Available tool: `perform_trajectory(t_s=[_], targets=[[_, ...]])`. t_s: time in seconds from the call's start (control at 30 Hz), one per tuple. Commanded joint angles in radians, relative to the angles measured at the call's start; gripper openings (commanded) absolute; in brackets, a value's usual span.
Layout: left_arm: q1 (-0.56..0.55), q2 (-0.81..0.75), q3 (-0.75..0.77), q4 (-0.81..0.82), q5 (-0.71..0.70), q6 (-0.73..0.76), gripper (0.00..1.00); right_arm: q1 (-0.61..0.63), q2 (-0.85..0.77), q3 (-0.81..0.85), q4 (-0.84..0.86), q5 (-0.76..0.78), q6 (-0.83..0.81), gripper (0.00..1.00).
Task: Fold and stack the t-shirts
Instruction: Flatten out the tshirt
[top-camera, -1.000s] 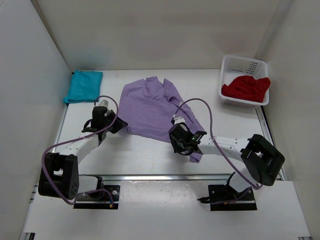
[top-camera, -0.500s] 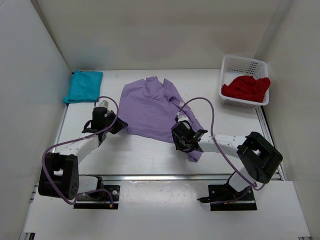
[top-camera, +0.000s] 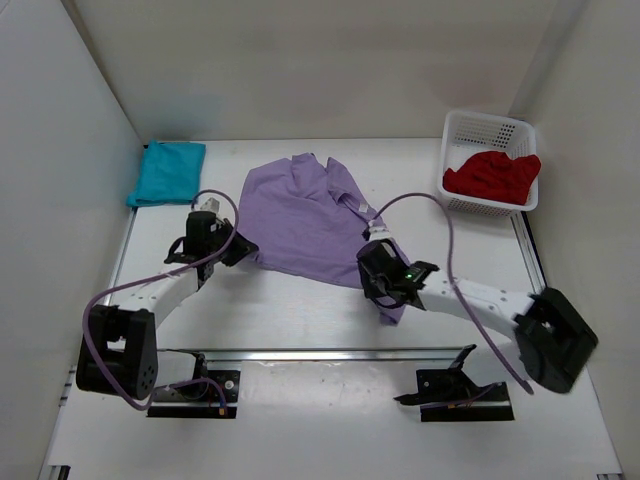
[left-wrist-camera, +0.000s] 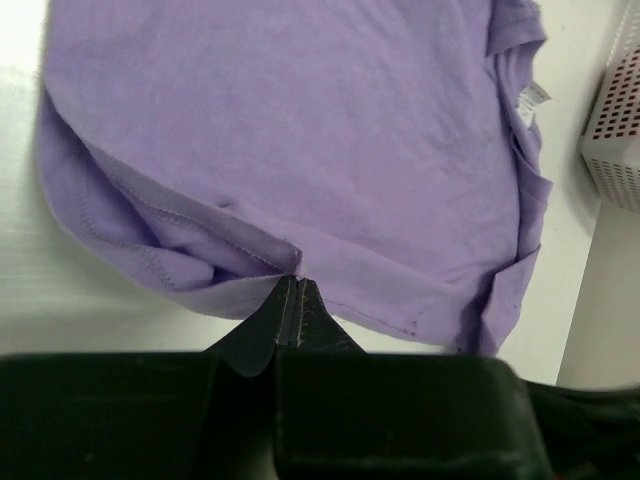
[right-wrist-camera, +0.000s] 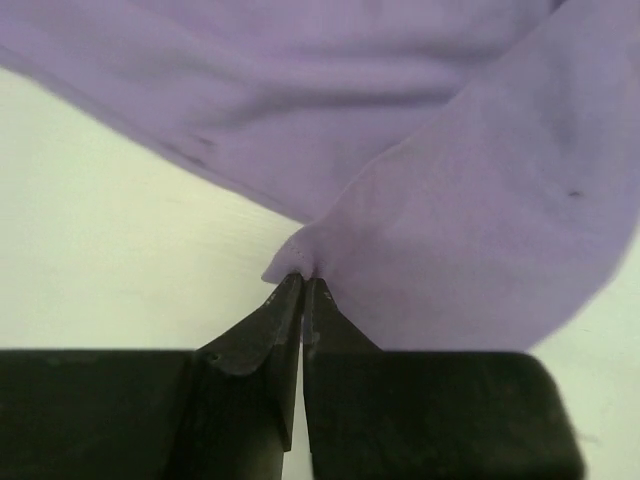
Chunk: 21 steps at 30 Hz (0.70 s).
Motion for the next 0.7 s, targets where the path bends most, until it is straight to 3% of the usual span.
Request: perform_trajectory(t_s=[0.0, 0.1, 0.17, 0.27, 0.37, 0.5, 0.57, 0.63, 0.67], targets=[[-0.004, -0.059, 0.093, -0.043, 0.016, 0.041, 0.00, -0.042, -0.216, 0.049, -0.045, -0.023, -0.013, 0.00], [0.023, -0.071, 0.264, -0.100, 0.056, 0.055, 0.00, -0.190, -0.429, 0.127, -0.061, -0.154, -0.048, 0.00], [0.042, -0.085, 0.382, -0.156, 0.067, 0.070, 0.00, -0.312, -0.478, 0.228, -0.114, -0.186, -0.103, 0.00], [0.103, -0.084, 0.616, -0.245, 0.093, 0.078, 0.00, -0.369, -0.472, 0.498, -0.212, -0.107, -0.196, 0.00], [0.222, -0.062, 0.835, -0.296, 0.180, 0.028, 0.00, -0.359, -0.398, 0.875, -0.286, 0.010, -0.288, 0.00], [0.329, -0.022, 1.052, -0.362, 0.220, -0.019, 0.00, -0.220, -0.246, 1.229, -0.319, 0.166, -0.410, 0.00], [0.342, -0.013, 1.091, -0.367, 0.226, -0.026, 0.00, -0.088, -0.190, 1.310, -0.285, 0.310, -0.504, 0.01], [0.355, -0.008, 1.100, -0.362, 0.214, -0.019, 0.00, 0.070, -0.152, 1.327, -0.110, 0.477, -0.662, 0.00], [0.349, 0.004, 1.102, -0.373, 0.173, -0.011, 0.00, 0.191, -0.150, 1.274, -0.023, 0.604, -0.816, 0.00]])
